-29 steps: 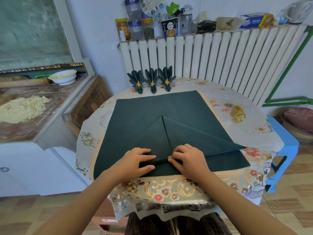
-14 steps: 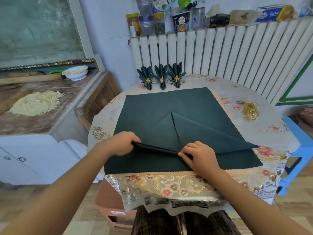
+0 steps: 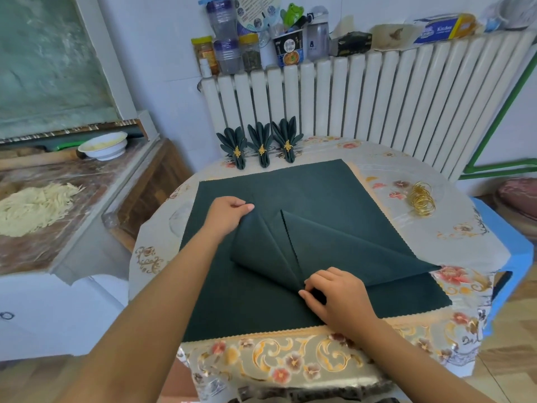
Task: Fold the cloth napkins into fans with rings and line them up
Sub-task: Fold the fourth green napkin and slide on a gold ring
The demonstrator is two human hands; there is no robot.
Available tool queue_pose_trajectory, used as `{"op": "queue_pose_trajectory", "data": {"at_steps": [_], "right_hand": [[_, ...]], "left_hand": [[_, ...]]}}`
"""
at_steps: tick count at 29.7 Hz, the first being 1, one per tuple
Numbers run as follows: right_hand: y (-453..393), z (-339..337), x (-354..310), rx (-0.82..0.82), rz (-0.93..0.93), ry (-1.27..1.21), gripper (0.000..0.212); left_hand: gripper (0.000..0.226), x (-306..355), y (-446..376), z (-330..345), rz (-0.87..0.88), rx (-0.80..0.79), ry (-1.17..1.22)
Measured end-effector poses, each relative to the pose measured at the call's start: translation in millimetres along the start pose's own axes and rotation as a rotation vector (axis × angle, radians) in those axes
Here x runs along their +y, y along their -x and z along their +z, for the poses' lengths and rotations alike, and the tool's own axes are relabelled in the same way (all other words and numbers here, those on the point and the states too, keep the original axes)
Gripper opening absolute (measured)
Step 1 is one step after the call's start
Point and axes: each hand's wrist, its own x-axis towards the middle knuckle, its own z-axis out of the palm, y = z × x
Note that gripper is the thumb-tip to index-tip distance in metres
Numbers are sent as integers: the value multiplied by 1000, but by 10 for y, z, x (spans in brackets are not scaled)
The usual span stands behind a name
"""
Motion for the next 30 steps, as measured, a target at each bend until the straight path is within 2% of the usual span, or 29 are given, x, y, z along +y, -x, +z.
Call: {"op": "queue_pose_trajectory", "data": {"at_steps": [3,11,15,18,23,26,28,30], "right_hand": [[5,17,20,-3,7,7,25],[-5,-5,12,-41,17,-2,20],[-18,-23,-1,-28,19,5,14],[-5,-17,9,-41,-10,-18,18],[-21,-2,6,-31,-11,-71,14],[-32,-4,-1,-34,-4,-80,18],[-30,-18,-6,-41,7,-84,20],[-32,-23,-2,-52,16,-90,21]], "left_hand": [[15,-30,-133,306,1,39,-43],[17,-142,-317,786,-16,-33,-235],[15,-195,-334,919,13,30,-379],[16,-230,-332,973,40,90,-456],[19,-267,-292,1036,127,158,-535],[18,-262,-254,1026,167,186,-483],[15,-216,-194,999,256,227,-423],[14,-157,-39,984,418,271,-423]]}}
